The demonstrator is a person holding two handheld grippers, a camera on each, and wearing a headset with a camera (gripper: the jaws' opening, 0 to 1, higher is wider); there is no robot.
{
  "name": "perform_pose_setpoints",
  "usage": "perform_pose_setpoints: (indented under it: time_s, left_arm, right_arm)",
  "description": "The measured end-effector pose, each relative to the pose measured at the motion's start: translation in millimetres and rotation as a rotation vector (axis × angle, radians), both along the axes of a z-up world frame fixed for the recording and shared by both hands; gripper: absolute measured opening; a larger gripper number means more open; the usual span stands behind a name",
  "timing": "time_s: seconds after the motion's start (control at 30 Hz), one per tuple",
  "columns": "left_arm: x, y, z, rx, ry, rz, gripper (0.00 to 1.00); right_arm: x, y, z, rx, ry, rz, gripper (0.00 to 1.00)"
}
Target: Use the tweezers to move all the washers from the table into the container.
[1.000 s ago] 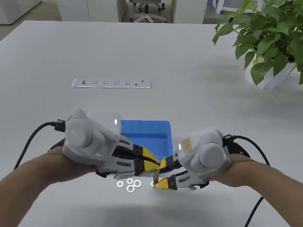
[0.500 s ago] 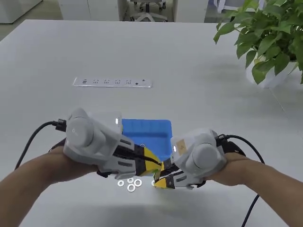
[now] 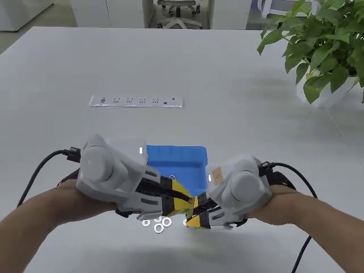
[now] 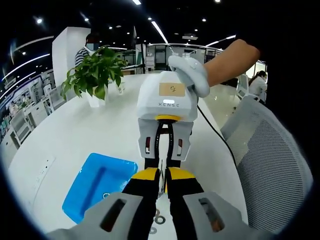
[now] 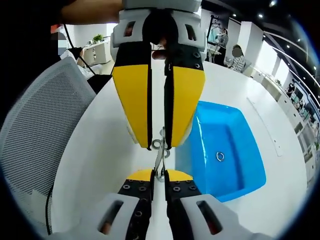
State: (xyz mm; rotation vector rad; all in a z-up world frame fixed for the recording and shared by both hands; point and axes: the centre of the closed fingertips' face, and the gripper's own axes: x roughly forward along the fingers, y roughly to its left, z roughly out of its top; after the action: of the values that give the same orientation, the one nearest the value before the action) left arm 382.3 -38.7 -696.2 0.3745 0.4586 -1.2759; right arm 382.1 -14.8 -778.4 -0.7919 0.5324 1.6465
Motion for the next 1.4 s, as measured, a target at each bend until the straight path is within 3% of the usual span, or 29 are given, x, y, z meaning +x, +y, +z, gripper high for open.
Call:
perform_pose_setpoints:
  time_s: [0.27, 0.7, 0.93, 1.4]
  left_arm:
    - [3.1, 4.7, 3.2, -0.017, -0.019, 0.025, 0.27]
    - [3.6, 18.5, 4.9, -0.068, 0.008, 0.148, 0.57]
    - [-0.3, 30.8, 2.1, -0.085, 0.024, 0.188, 0.63]
    - [-7.9, 63.2, 2.9, -0.111, 0.032, 0.291, 0.71]
  right_arm:
    - [0.1, -0.5, 0.0, -0.006, 0.000, 0.003, 0.09]
    - [-2.5, -3.5, 0.7, -0.018, -0.010, 0.006, 0.09]
    - [-6.4, -5.1, 6.9, -0.018, -0.013, 0.016, 0.09]
    - [-5.1, -0.7, 34.9, 0.010, -0.027, 0.029, 0.09]
